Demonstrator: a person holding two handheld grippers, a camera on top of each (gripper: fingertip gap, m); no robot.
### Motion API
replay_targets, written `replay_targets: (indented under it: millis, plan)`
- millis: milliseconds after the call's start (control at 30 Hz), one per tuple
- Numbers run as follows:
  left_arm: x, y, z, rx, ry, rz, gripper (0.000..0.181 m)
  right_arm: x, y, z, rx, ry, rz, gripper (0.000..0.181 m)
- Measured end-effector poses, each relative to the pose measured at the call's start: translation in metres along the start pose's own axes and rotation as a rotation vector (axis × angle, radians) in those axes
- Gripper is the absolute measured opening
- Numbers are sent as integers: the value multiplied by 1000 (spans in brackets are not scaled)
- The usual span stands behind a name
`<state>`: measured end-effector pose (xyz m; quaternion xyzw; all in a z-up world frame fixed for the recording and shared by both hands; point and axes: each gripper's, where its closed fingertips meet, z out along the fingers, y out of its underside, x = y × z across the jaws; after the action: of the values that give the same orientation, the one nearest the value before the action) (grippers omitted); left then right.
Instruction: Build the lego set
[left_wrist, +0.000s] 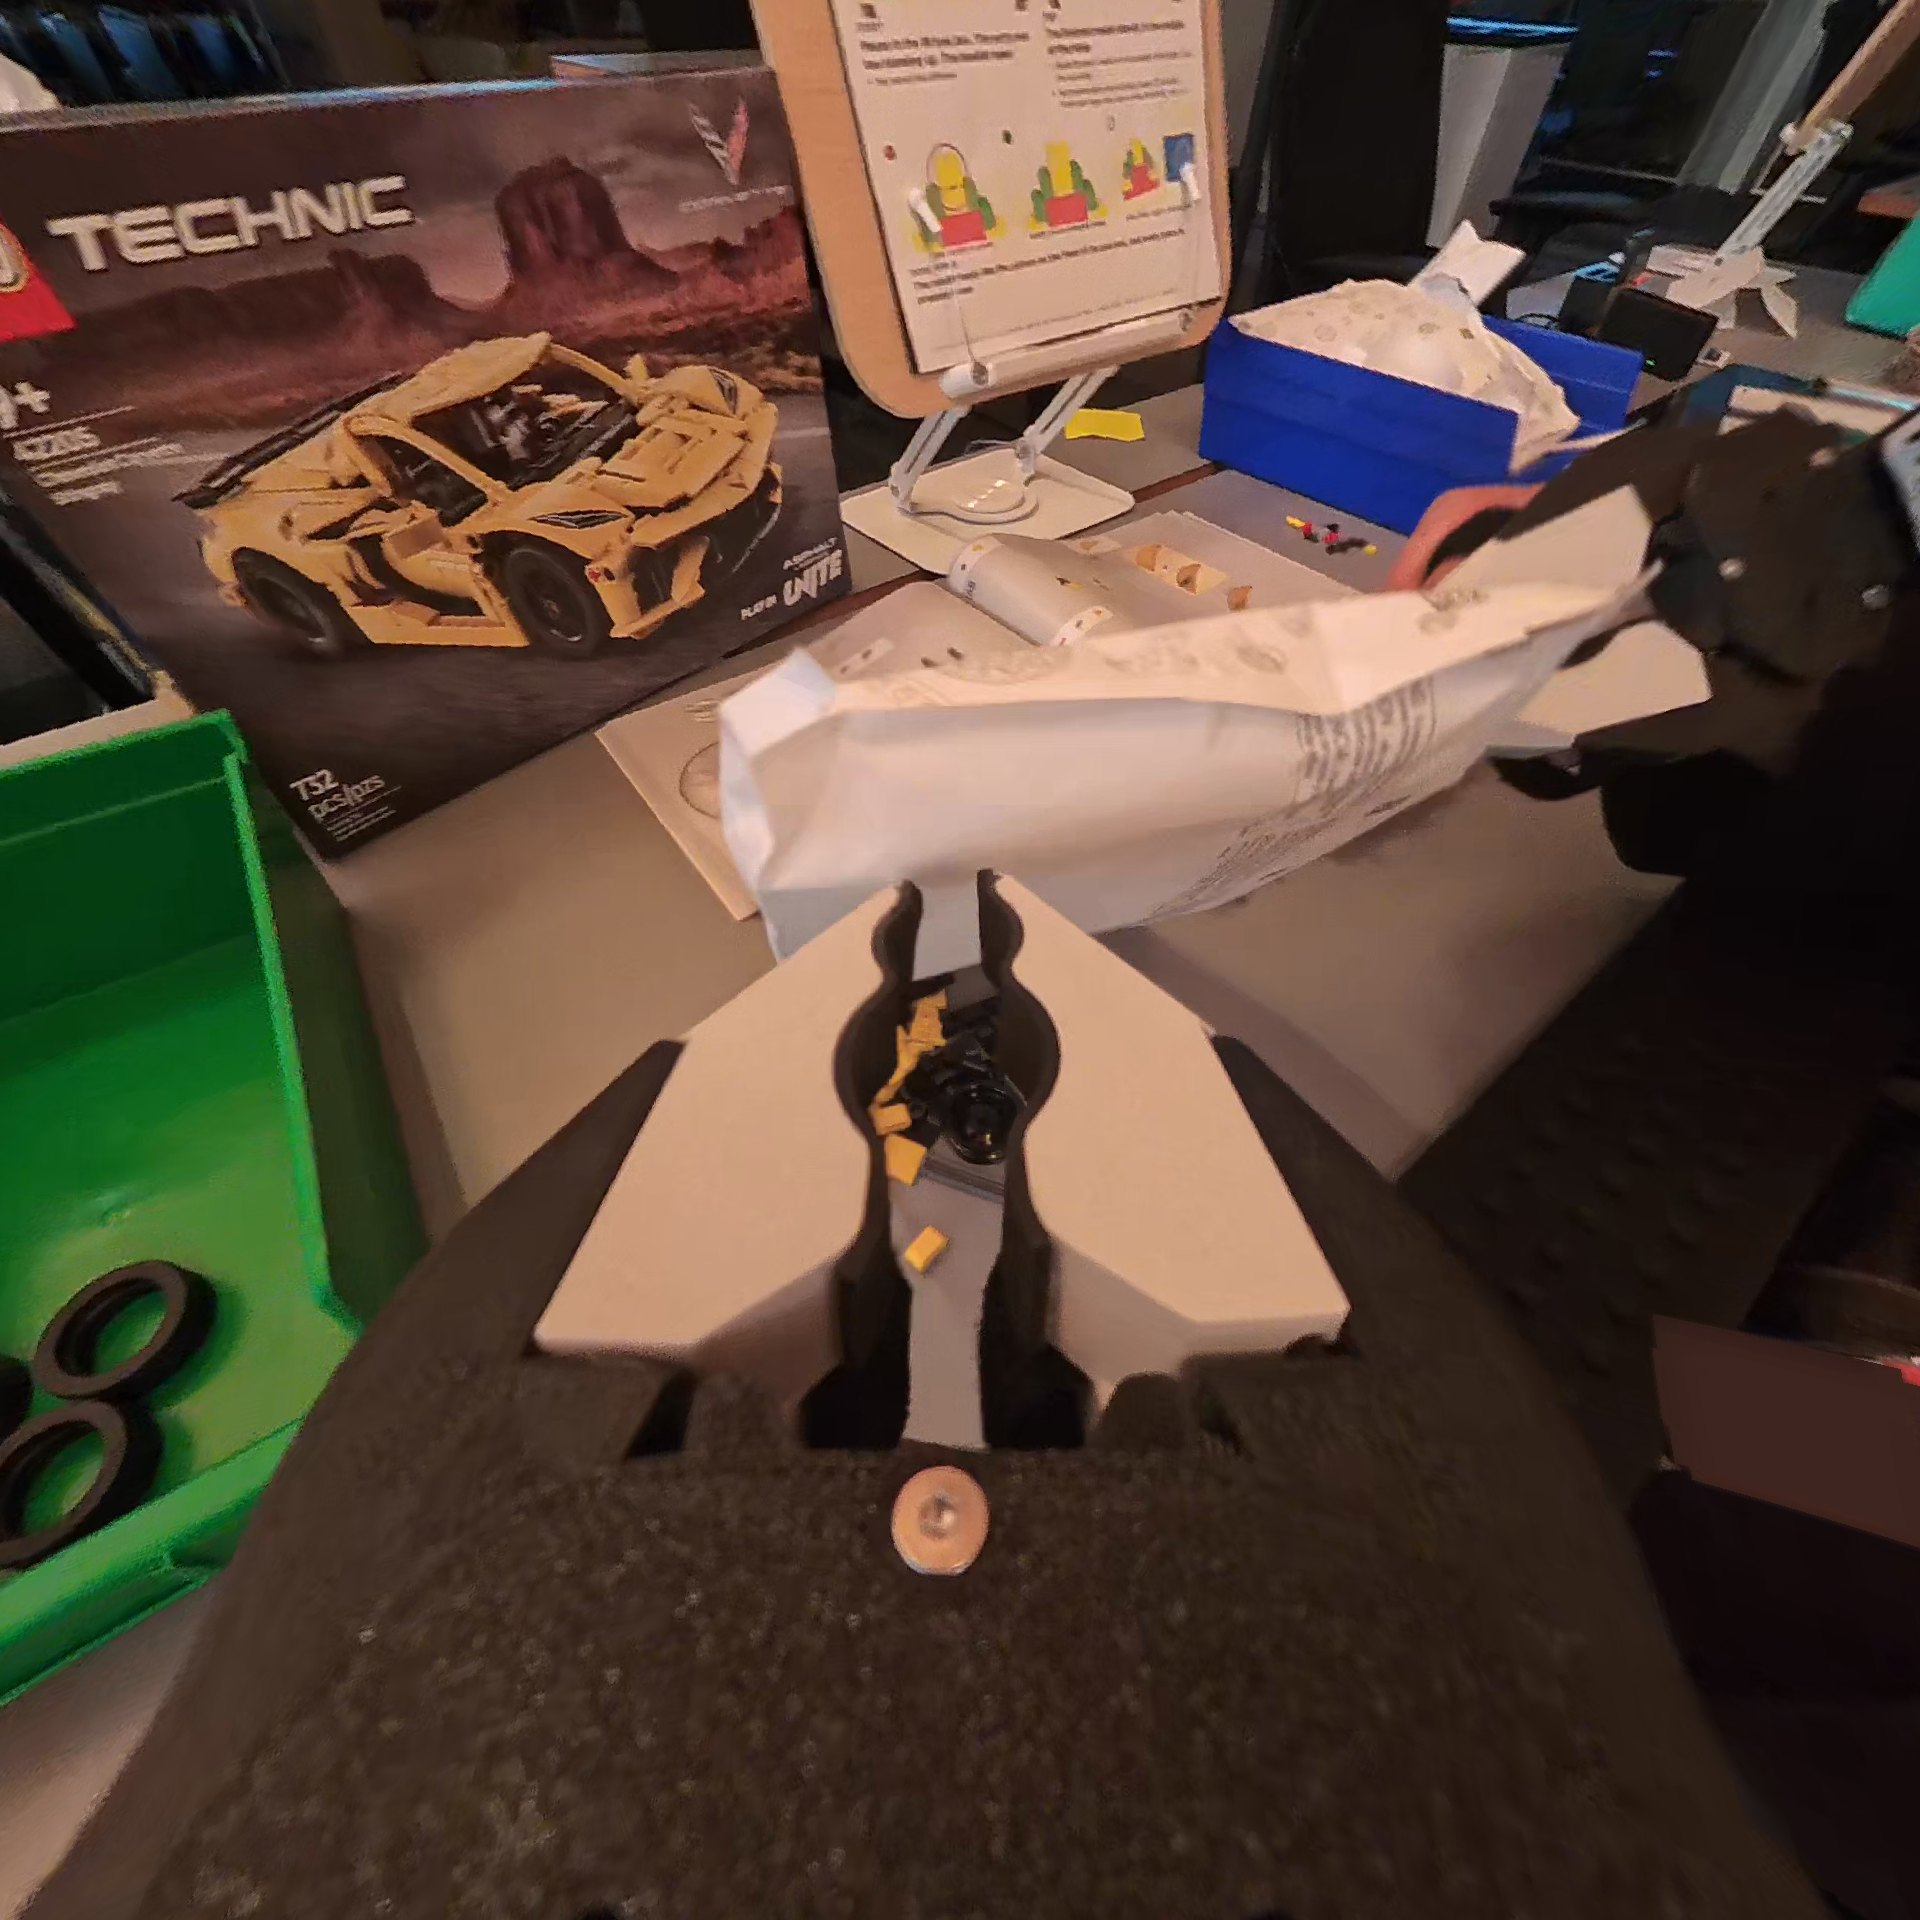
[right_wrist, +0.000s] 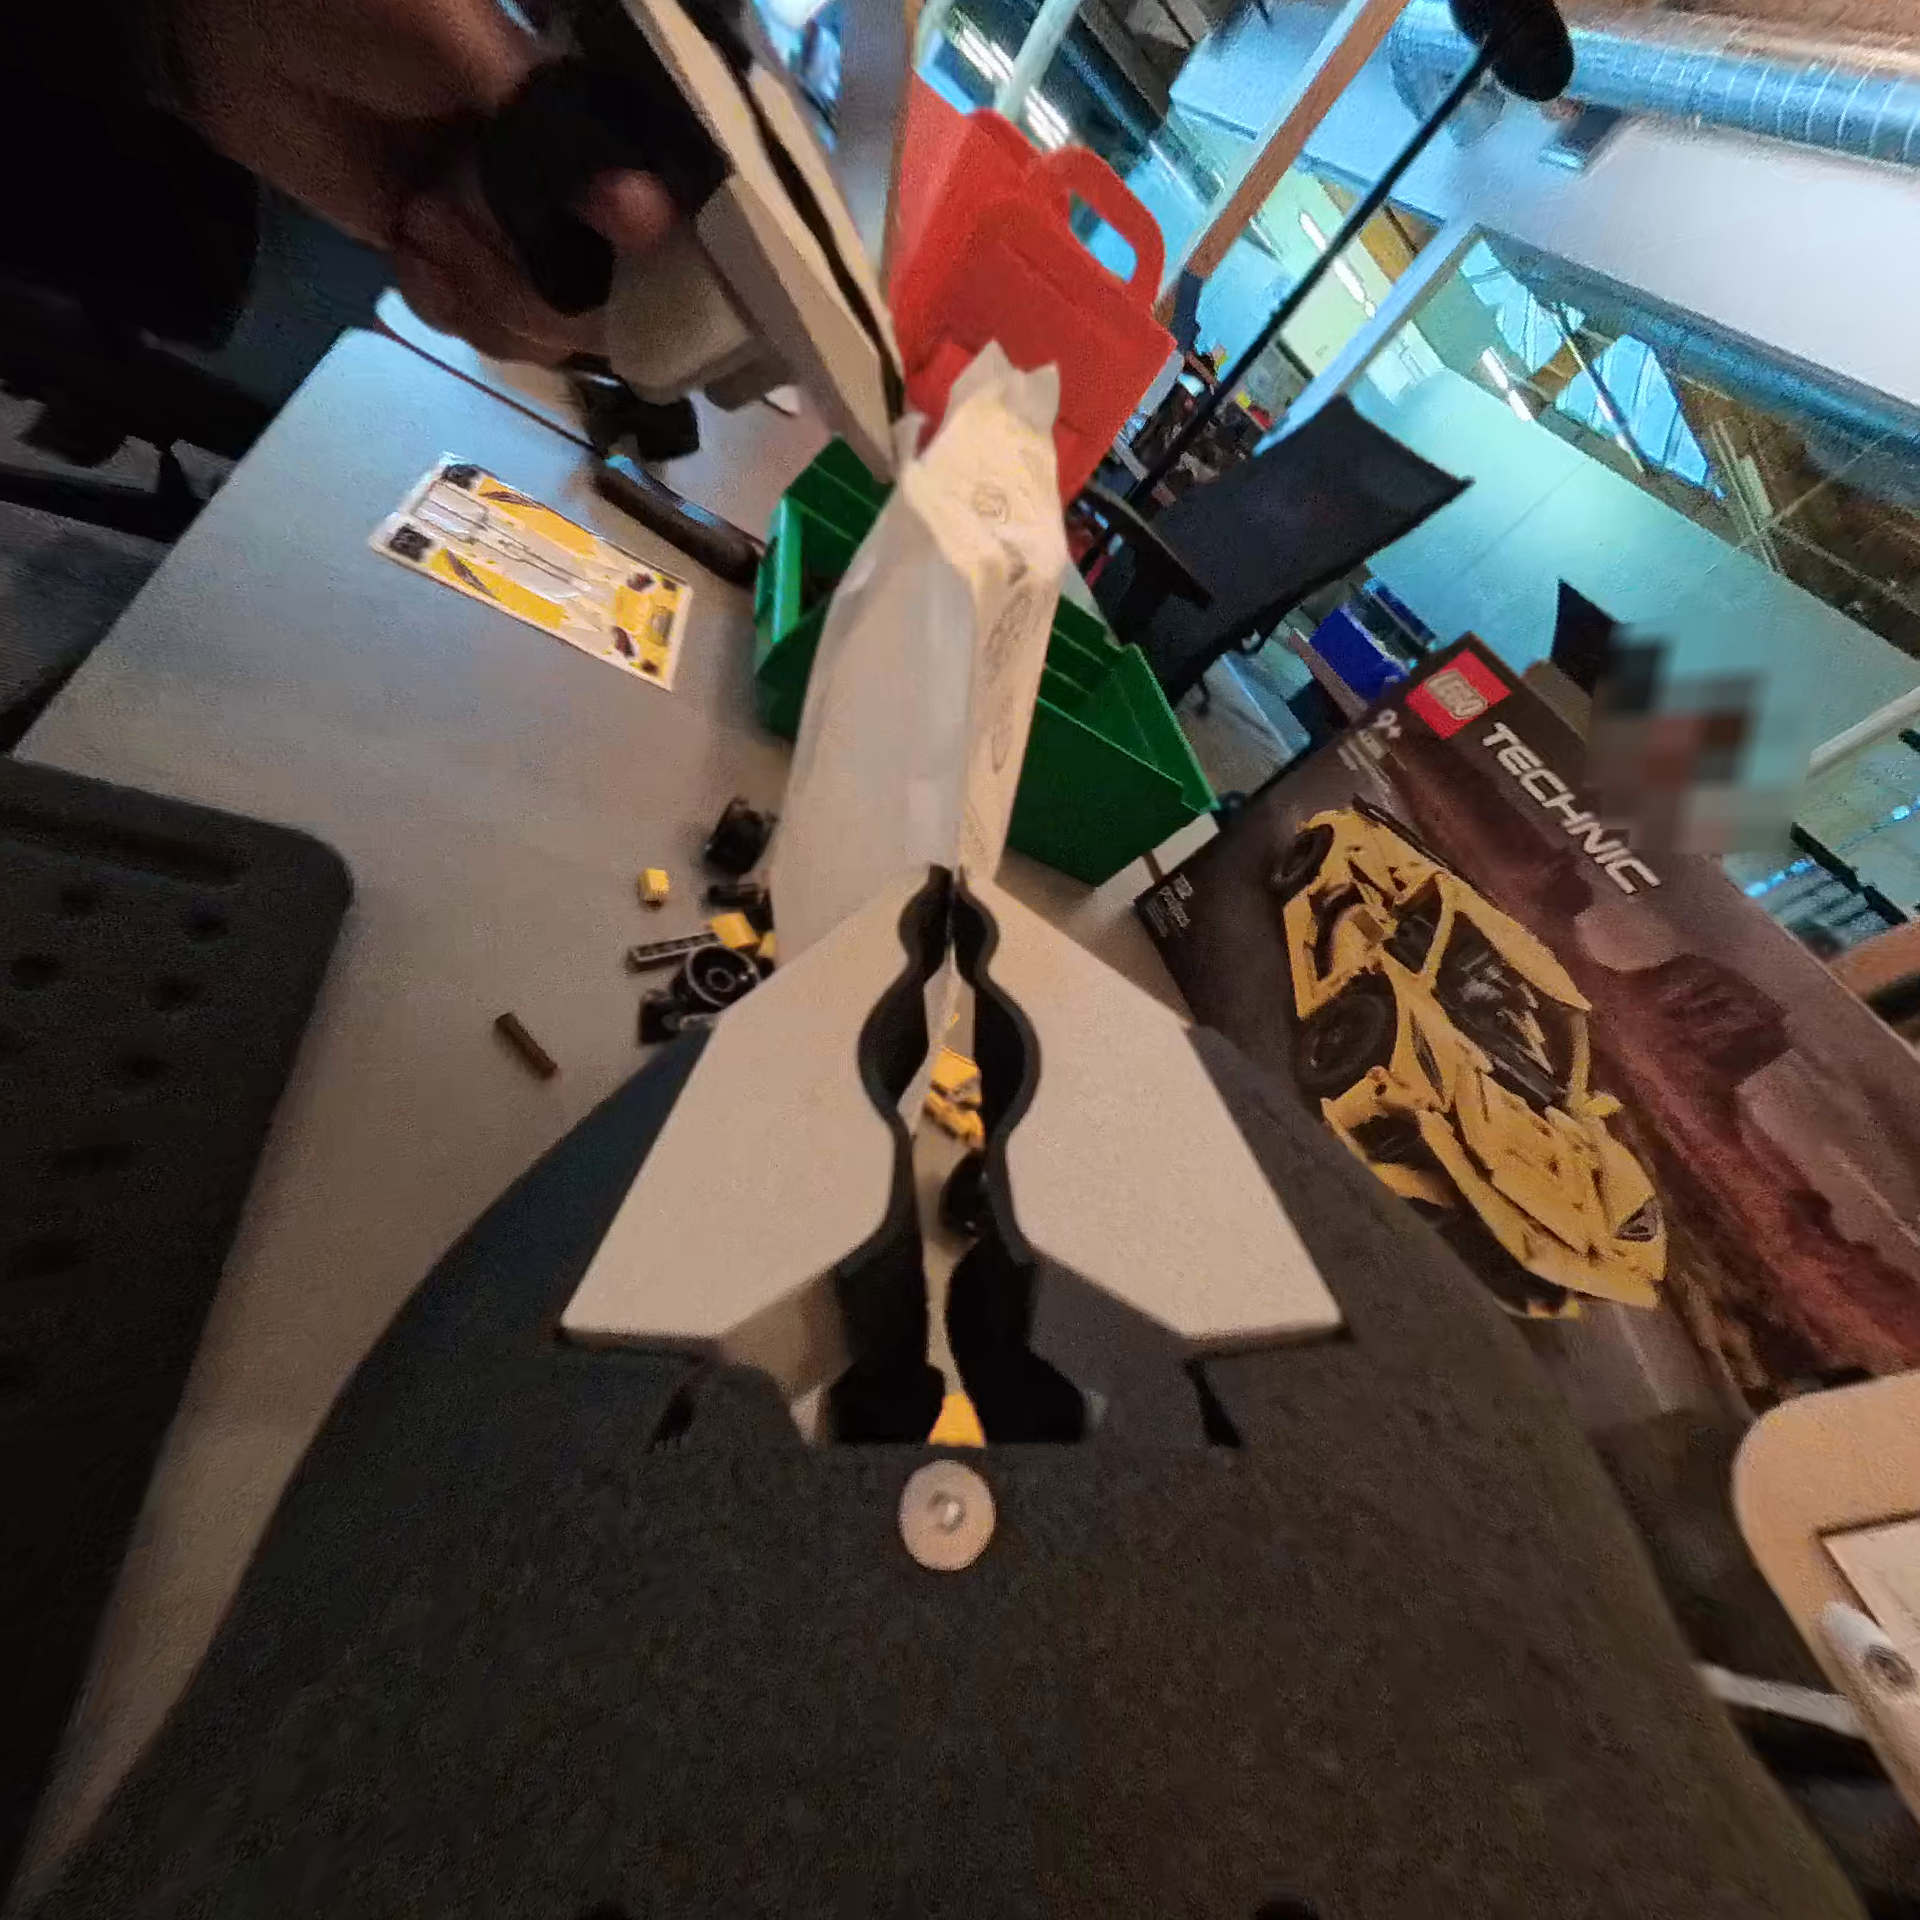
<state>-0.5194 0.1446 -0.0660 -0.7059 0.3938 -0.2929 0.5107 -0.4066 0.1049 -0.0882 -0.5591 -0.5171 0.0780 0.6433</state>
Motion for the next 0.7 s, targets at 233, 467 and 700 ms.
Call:
replay_targets:
  millis: [233,467,700]
  plan:
    - [-8,-22,-35,150,-170,-179,38,53,-64,43,-58,148,101,0]
    - [38,-52,-61,331,-403,-216,66,49,-102,68,-62,266,-1,0]
    - [46,-80,-66,336,-446,-224,79,38,-120,51,8,452,-246,0]
